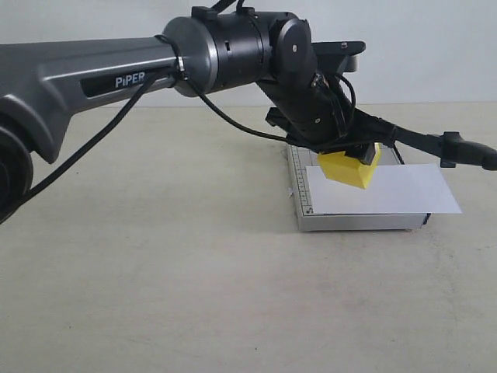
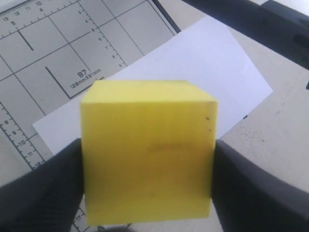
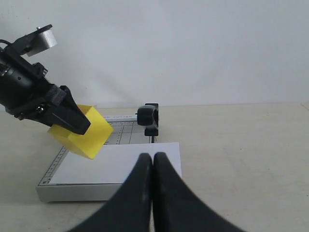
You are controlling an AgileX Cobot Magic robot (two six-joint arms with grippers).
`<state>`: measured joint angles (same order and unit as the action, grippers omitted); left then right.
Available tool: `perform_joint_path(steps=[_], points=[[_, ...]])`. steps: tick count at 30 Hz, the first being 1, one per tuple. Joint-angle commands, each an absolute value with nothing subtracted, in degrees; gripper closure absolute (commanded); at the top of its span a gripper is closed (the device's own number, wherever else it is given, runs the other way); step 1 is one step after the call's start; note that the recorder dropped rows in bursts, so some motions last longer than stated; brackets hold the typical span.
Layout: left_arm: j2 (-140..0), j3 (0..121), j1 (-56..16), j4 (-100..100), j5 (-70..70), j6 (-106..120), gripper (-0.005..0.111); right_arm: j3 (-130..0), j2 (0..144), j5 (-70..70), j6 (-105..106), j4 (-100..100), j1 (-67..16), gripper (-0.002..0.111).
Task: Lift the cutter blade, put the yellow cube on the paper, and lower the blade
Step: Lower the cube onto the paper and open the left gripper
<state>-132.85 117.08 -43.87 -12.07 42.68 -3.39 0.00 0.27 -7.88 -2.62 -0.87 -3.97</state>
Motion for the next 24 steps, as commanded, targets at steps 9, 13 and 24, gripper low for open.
perform_joint_path(steps=[9,13,24], points=[[-132.61,117.31,-44.03,-12.61,42.03,-2.68,0.081,0.00,0.00,-7.34,-2.59,-0.75,-3.91,0.108],[-132.61,117.31,-44.03,-12.61,41.68,-2.68,0.056,0.00,0.00,-7.34,-2.59,-0.75,-3.91,0.108],[-132.61,117.31,-44.03,-12.64,41.06,-2.68,0.027,0.00,0.00,-7.34,-2.59,-0.75,-3.91,0.108]])
